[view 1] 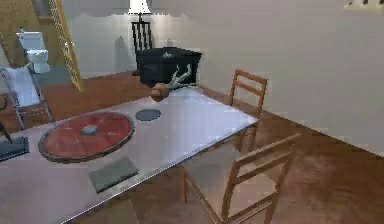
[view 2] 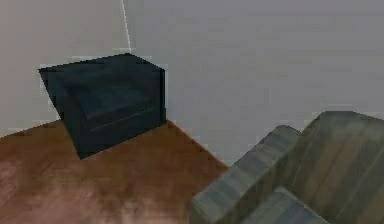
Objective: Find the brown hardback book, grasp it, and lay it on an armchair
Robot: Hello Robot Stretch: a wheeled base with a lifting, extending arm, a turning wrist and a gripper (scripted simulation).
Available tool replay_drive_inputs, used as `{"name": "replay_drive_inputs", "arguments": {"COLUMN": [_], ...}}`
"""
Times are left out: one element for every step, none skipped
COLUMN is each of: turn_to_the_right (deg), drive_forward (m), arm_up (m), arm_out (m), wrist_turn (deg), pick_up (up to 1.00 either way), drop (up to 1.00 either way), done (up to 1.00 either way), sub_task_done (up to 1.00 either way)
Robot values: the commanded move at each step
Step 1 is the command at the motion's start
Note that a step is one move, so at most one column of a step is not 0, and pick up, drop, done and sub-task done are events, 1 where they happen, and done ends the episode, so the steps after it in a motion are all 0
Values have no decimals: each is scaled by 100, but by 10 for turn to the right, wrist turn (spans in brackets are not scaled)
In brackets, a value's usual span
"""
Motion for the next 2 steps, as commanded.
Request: {"name": "replay_drive_inputs", "arguments": {"turn_to_the_right": [-450,-450], "drive_forward": [0,0], "arm_up": [0,0], "arm_out": [0,0], "wrist_turn": [0,0], "pick_up": [0,0], "drop": [0,0], "done": [0,0], "sub_task_done": [0,0]}}
